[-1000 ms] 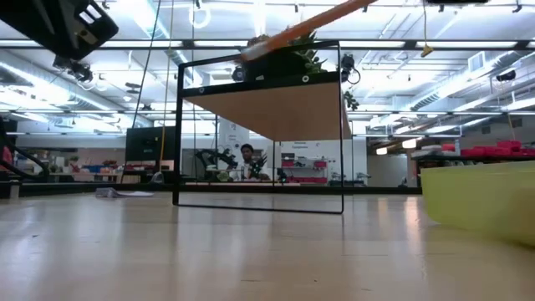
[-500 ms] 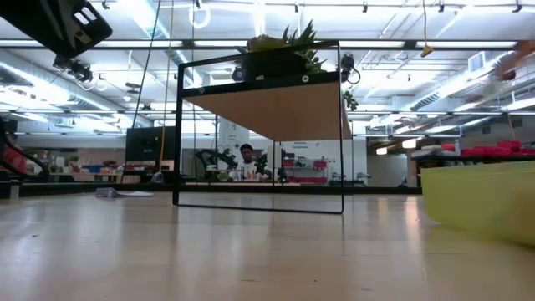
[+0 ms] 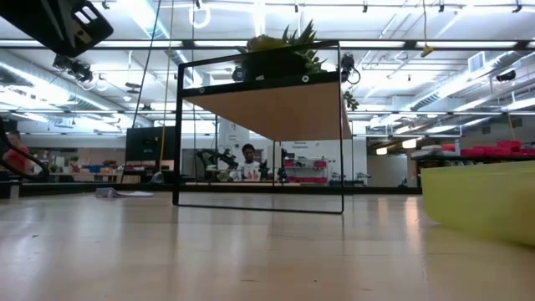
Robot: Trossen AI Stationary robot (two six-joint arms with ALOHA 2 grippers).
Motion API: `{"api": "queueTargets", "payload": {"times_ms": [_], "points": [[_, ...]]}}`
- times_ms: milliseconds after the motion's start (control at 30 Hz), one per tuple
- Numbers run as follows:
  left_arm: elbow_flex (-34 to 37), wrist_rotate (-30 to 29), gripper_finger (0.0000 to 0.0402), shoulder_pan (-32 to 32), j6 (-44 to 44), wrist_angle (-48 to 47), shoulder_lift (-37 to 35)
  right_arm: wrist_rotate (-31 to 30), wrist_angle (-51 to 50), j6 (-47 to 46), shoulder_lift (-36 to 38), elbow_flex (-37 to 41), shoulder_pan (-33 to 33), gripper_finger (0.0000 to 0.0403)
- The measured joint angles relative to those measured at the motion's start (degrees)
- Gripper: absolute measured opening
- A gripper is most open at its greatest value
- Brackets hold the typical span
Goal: Pack school essentials
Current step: Put the top orange pencil into the yellow supply box
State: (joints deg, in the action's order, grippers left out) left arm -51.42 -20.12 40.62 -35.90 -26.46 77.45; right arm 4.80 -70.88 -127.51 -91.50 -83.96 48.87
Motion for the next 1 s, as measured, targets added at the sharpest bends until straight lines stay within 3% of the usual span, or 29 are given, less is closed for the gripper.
{"api": "queueTargets", "payload": {"times_ms": [133, 433, 1000], "points": [[0.0, 0.0, 0.0042, 0.0, 0.57, -0.09, 0.0, -2.69, 0.67, -0.04, 0.0, 1.91, -1.25, 0.0042], [0.0, 0.01, 0.0036, 0.11, 0.57, -0.5, 0.0, -2.02, 14.74, -1.09, -0.09, 11.13, -3.21, 0.0042], [0.0, 0.44, 0.0028, 0.11, 0.59, -1.61, 0.0, 1.68, 11.32, -1.61, -0.09, 12.48, -3.73, 0.0042]]}}
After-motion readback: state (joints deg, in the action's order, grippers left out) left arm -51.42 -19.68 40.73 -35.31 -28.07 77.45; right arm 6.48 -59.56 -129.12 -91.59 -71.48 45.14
